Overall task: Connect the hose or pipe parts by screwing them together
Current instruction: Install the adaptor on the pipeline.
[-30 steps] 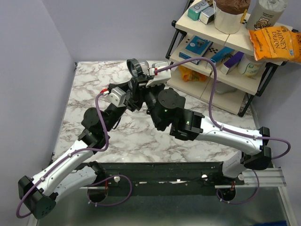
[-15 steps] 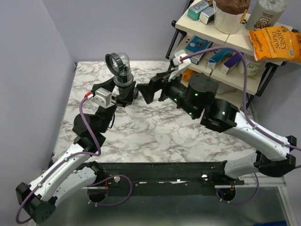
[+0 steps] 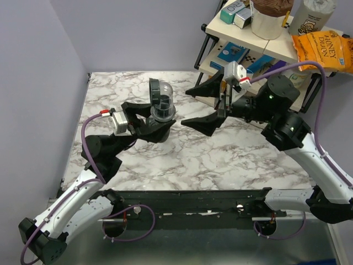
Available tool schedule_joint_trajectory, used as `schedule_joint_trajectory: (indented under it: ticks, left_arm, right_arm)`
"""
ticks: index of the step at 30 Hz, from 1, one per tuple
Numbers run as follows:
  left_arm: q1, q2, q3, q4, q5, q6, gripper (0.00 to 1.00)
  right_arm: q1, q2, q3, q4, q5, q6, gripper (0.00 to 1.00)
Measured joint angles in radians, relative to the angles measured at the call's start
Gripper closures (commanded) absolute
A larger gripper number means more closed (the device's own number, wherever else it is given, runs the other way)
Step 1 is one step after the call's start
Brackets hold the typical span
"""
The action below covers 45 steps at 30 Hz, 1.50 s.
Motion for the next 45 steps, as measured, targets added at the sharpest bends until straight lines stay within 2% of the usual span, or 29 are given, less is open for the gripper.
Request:
schedule_joint_trajectory:
  ticks: [4, 7, 13, 20, 29, 32, 33, 36, 44, 45]
  left_arm:
    - [0.0, 0.014, 0.0, 0.039, 0.174, -0.082, 1.0]
    - [0.0, 0.022, 0.0, 0.053, 0.244, -0.114, 1.0]
    - [0.0, 0.031, 0.0, 0.073, 0.296, -0.146, 1.0]
    - [0.0, 0.039, 0.0, 0.103, 0.301, -0.158, 1.0]
    - [-0.002, 0.051, 0.0, 0.118, 0.3, -0.154, 1.0]
    - [-0.002, 0.051, -0.002, 0.118, 0.296, -0.145, 1.0]
    - [-0.002, 0.051, -0.003, 0.118, 0.29, -0.14, 1.0]
    - [-0.002, 0.051, -0.005, 0.113, 0.262, -0.133, 1.0]
    - [-0.01, 0.051, -0.008, 0.048, 0.192, -0.081, 1.0]
    - [-0.011, 0.051, -0.008, 0.039, 0.181, -0.074, 1.0]
  right_arm:
    - [-0.054, 0.055, 0.008, -0.005, -0.158, -0.001, 0.0]
    - [-0.079, 0.077, 0.008, -0.004, -0.26, 0.002, 0.0]
    - [-0.08, 0.114, 0.04, 0.029, -0.422, 0.028, 0.0]
    - [-0.08, 0.205, 0.095, 0.101, -0.516, 0.1, 0.01]
    - [-0.08, 0.259, 0.1, 0.191, -0.548, 0.194, 0.2]
    - [-0.08, 0.26, 0.1, 0.231, -0.553, 0.219, 0.34]
    - [-0.08, 0.26, 0.1, 0.241, -0.557, 0.226, 0.48]
    - [-0.08, 0.259, 0.088, 0.278, -0.559, 0.232, 0.76]
    - [-0.091, 0.207, -0.02, 0.327, -0.473, 0.227, 0.82]
    - [-0.09, 0.2, -0.031, 0.33, -0.454, 0.223, 0.86]
